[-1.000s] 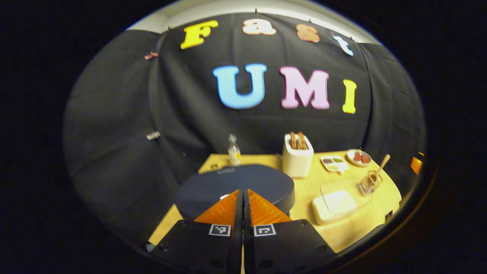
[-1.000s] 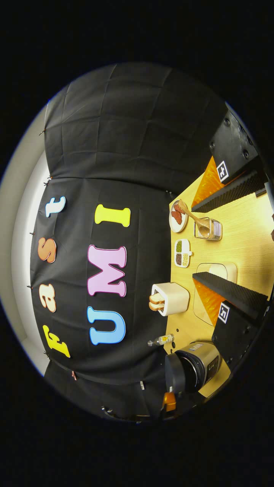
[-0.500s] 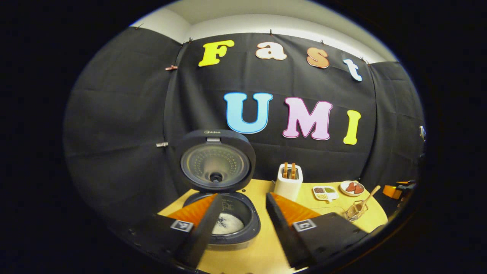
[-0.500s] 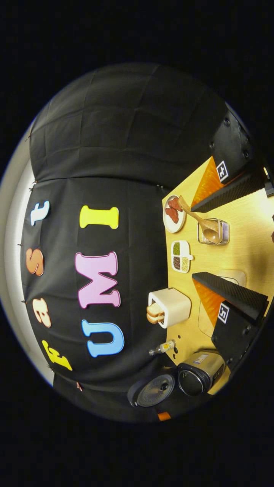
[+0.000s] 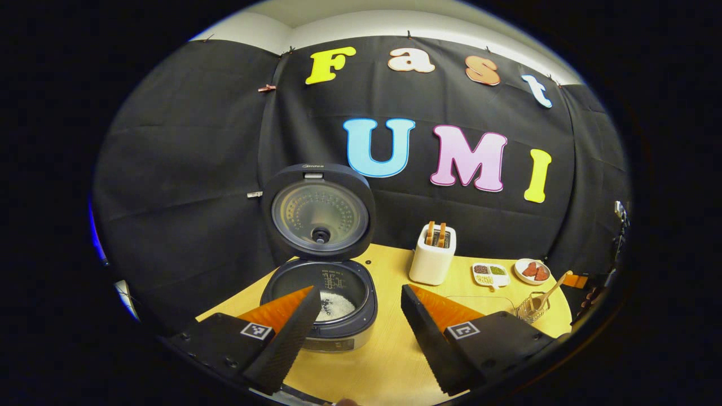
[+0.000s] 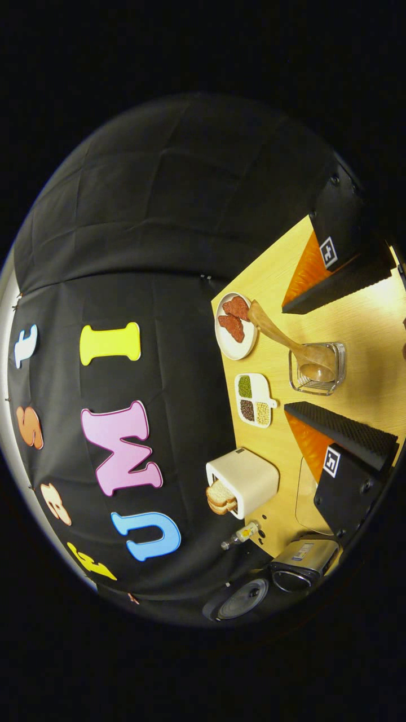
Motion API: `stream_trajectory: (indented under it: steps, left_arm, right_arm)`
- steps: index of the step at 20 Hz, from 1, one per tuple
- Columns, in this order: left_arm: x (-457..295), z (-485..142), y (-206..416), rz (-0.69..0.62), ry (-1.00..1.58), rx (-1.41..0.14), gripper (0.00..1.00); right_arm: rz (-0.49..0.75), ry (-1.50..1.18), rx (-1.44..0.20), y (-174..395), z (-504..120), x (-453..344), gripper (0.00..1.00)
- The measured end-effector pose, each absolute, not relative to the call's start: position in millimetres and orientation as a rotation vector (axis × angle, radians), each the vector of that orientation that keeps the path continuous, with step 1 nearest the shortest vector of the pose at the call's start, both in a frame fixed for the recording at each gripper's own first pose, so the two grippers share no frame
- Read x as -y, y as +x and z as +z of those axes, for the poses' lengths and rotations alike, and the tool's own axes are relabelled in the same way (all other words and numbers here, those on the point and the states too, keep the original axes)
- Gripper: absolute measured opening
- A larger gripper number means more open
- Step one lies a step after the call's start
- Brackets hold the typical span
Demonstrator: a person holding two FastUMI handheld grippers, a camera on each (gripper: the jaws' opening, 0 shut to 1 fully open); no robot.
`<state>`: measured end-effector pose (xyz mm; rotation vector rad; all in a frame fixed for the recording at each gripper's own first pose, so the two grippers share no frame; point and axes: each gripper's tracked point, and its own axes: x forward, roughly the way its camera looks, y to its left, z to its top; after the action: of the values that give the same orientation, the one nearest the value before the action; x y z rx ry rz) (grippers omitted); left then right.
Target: Close the left gripper, press the button to open the rice cooker; take a wooden spoon from the chopstick holder with the right hand, scoop a spoonful of rice and pour it into the rice cooker, then put the wooden spoon back into the chopstick holder.
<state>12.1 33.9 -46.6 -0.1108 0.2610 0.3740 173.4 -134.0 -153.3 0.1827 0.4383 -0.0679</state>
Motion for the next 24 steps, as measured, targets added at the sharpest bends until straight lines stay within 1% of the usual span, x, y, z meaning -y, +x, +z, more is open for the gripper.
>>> stream_trajectory:
  steps: [4,10,12,14,16,17,18,19,20,21,22,23,24]
  left_arm:
    - [-25,-59,3,0.428,-0.112,-0.306,0.96]
    - [-11,-78,-10,0.496,-0.124,-0.365,0.96]
    - [-5,-83,-13,0.512,-0.128,-0.381,0.96]
    - [4,-88,-16,0.521,-0.129,-0.393,0.97]
    - [19,-92,-14,0.503,-0.148,-0.399,0.97]
    - [24,-96,-14,0.502,-0.155,-0.405,0.97]
    - [29,-97,-14,0.501,-0.158,-0.409,0.97]
    - [35,-99,-13,0.498,-0.159,-0.409,0.97]
    - [41,-99,-11,0.489,-0.164,-0.407,0.97]
    - [49,-100,-7,0.465,-0.173,-0.399,0.97]
    - [55,-98,-4,0.443,-0.181,-0.389,0.97]
    - [59,-100,-2,0.434,-0.179,-0.385,0.96]
    - [61,-101,-1,0.429,-0.175,-0.384,0.97]
  right_arm:
    - [-0.063,0.237,-0.486,198,-182,141,0.99]
    - [-0.093,0.308,-0.523,243,-221,161,0.99]
    - [-0.084,0.36,-0.535,253,-230,160,0.99]
    - [-0.07,0.415,-0.547,260,-233,156,0.98]
    - [-0.061,0.444,-0.532,268,-232,155,0.95]
    - [-0.057,0.455,-0.527,271,-231,154,0.73]
    - [-0.054,0.465,-0.524,273,-231,152,0.65]
    - [-0.051,0.47,-0.528,274,-229,151,0.44]
    - [-0.056,0.47,-0.538,274,-232,152,0.47]
    - [-0.048,0.484,-0.552,273,-235,150,0.25]
    - [-0.054,0.497,-0.576,269,-237,147,0.32]
    - [-0.071,0.511,-0.578,270,-237,152,0.23]
    - [-0.077,0.525,-0.584,268,-236,152,0.27]
